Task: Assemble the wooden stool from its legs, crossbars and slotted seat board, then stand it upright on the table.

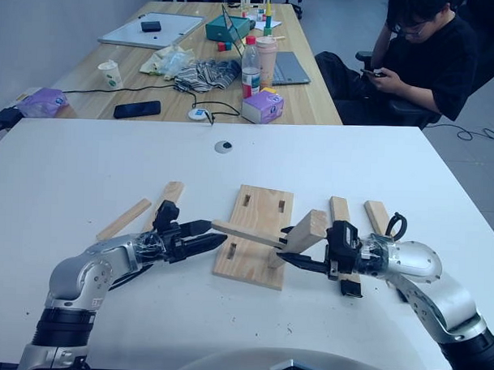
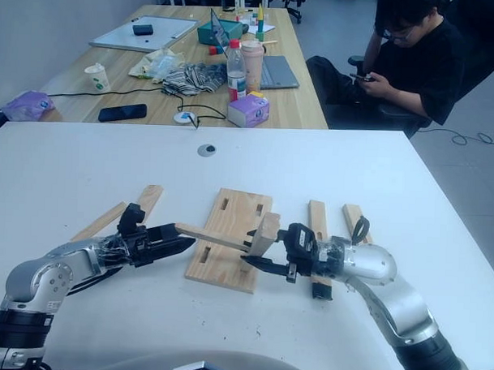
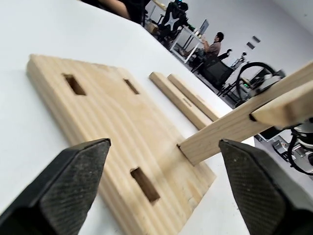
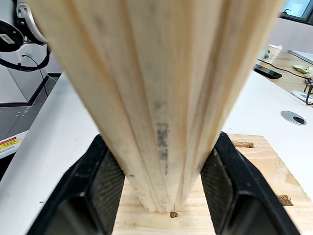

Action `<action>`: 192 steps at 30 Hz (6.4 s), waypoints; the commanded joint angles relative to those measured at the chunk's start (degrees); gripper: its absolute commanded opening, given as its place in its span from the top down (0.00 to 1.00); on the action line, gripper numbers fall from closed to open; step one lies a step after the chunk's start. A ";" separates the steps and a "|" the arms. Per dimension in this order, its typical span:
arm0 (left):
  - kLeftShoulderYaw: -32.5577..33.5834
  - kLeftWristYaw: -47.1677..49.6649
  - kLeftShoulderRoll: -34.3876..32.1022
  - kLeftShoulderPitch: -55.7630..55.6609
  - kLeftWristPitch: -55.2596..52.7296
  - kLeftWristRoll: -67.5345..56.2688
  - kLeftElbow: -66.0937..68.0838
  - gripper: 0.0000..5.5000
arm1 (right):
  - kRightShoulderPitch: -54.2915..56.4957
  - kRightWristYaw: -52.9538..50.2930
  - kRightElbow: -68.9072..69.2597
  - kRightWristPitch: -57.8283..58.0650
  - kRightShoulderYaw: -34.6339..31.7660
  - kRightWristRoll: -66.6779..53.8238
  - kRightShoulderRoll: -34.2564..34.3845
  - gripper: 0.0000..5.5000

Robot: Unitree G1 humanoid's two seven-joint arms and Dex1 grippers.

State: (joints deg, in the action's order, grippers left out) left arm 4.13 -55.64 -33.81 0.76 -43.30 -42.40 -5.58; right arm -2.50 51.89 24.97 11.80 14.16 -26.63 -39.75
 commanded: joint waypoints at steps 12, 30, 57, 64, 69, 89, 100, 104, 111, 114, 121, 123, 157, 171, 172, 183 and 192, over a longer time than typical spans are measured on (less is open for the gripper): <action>1.07 -3.61 -4.39 2.23 7.31 7.15 2.30 0.26 | -0.75 1.78 -3.32 11.61 -8.66 1.30 -9.57 0.31; 5.04 6.11 0.48 0.64 11.16 9.44 0.93 0.26 | -9.51 -25.93 -10.36 38.90 -25.63 10.11 -2.82 0.31; 4.41 -2.60 6.57 -27.51 -1.85 -10.25 5.56 0.26 | 25.23 2.01 -22.21 -3.00 -6.94 -4.01 26.03 0.62; 5.58 -3.51 10.07 -28.65 -4.36 -15.93 4.17 0.26 | 23.76 3.33 -17.73 2.14 -4.82 -5.44 25.67 0.62; 7.66 -3.45 10.52 -28.62 -6.18 -20.47 4.08 0.32 | 23.24 3.08 -16.67 3.74 -4.30 -5.69 25.92 0.62; 4.60 -7.53 7.48 -26.37 0.95 -11.18 6.61 0.62 | 24.93 0.30 -15.91 10.78 -6.05 -7.55 25.32 0.45; 5.13 -14.78 1.29 -19.69 7.47 -1.93 17.80 0.62 | 26.79 1.79 -22.80 8.67 -14.27 -4.58 17.17 0.41; 5.00 -17.57 -0.03 -16.93 8.18 -0.29 19.33 0.62 | 27.21 3.13 -25.20 9.32 -16.32 -4.85 15.08 0.41; 4.25 -21.65 -2.81 -14.35 8.12 0.83 17.82 0.63 | 27.44 3.97 -26.69 8.73 -16.05 -3.80 15.02 0.41; 3.67 -23.42 -4.98 -13.91 8.78 2.11 17.13 0.63 | 27.44 4.23 -26.95 8.60 -16.07 -3.44 15.12 0.41; 2.19 -27.34 -9.79 -16.41 10.58 5.18 17.20 0.63 | 26.72 4.13 -26.72 8.19 -16.23 -2.75 15.47 0.41; 1.26 -27.84 -10.18 -16.48 11.99 6.63 17.02 0.63 | 26.47 4.20 -26.68 8.03 -16.22 -2.57 15.60 0.41; -24.10 -36.81 -24.25 -21.16 40.90 13.28 16.34 0.63 | 22.32 3.56 -25.01 7.28 -14.76 -1.56 16.17 0.41; -20.40 -36.11 -21.97 -21.74 39.90 12.88 20.23 0.63 | 28.93 -2.27 -17.74 13.32 -15.99 -5.13 17.04 0.41; -20.18 -36.02 -21.97 -21.41 39.72 12.78 19.85 0.63 | 31.34 -4.76 -15.44 16.24 -15.21 -4.87 17.21 0.41; -12.62 -30.57 -19.37 -13.97 34.27 8.41 12.33 0.63 | 60.67 -13.60 -6.02 65.27 -8.39 -20.97 12.71 0.41; -9.96 -28.68 -18.61 -11.34 32.91 8.63 9.43 0.63 | 67.34 -6.09 -5.54 65.76 7.09 -18.42 10.46 0.41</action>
State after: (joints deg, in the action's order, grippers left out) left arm -4.27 -84.80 -53.03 -13.27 -7.83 -37.02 3.25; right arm 63.12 44.17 19.53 79.99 15.30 -47.90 -28.18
